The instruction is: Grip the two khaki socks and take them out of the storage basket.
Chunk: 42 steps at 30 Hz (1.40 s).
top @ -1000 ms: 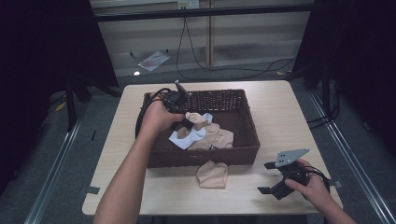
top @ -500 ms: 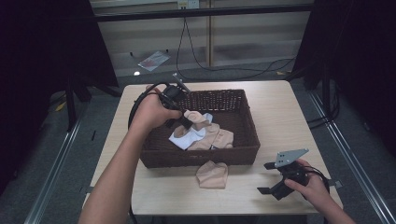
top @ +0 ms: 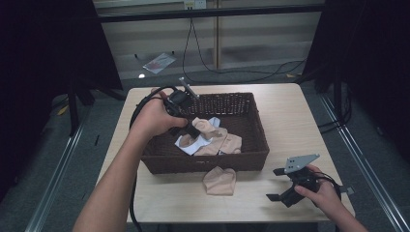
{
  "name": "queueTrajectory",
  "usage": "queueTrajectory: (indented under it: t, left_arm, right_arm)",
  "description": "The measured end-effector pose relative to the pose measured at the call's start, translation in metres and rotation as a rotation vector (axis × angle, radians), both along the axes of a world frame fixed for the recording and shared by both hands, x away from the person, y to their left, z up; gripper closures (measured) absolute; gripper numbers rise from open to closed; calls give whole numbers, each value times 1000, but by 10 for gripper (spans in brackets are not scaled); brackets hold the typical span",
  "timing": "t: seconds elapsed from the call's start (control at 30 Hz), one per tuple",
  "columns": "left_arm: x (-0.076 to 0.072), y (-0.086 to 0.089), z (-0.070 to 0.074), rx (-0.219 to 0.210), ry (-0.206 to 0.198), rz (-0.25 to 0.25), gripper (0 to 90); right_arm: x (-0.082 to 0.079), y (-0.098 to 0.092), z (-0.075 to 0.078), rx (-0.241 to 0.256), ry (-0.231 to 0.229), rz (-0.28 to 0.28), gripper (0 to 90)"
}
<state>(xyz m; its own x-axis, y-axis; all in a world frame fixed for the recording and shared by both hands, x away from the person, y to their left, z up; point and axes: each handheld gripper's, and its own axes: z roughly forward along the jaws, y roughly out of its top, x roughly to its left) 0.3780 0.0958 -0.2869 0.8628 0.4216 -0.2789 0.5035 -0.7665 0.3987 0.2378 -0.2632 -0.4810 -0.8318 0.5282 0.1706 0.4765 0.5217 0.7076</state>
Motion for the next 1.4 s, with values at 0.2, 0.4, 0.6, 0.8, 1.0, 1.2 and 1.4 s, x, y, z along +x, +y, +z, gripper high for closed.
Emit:
queueTrajectory:
  t: [0.2, 0.4, 0.6, 0.8, 1.0, 1.2, 1.4]
  left_arm:
    - [-5, 1, 1, -2, 3, -33, 835]
    - [-13, 0, 2, -4, -11, -79, 835]
    - [-21, -5, 4, -19, -29, -139, 835]
    - [-30, -13, 1, -29, -25, -163, 833]
    - [-38, -18, -6, -50, -16, -191, 832]
    - [-43, -22, -15, -42, -15, -223, 830]
    - [-49, -28, -27, -40, -8, -242, 823]
  right_arm:
    - [-1, 1, 1, -1, 0, 2, 47]
    - [0, 0, 1, -2, 1, 1, 47]
    - [-1, 1, 1, -4, 1, 0, 47]
    - [0, 0, 1, -5, -4, 3, 47]
    - [-1, 1, 1, -4, 0, 1, 47]
    - [-1, 1, 1, -5, -2, 2, 47]
    - [-1, 0, 2, -1, -3, 0, 47]
